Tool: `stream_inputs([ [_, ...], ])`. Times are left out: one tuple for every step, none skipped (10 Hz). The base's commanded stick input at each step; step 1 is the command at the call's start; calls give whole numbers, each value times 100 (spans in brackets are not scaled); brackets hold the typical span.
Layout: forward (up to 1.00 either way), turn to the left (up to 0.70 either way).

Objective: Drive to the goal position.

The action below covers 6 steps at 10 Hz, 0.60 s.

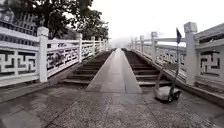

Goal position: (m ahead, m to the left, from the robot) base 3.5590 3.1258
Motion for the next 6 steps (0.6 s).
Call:
stream_inputs([
  [3,1],
  [3,1],
  [3,1],
  [3,1],
  [3,1],
  [3,1],
])
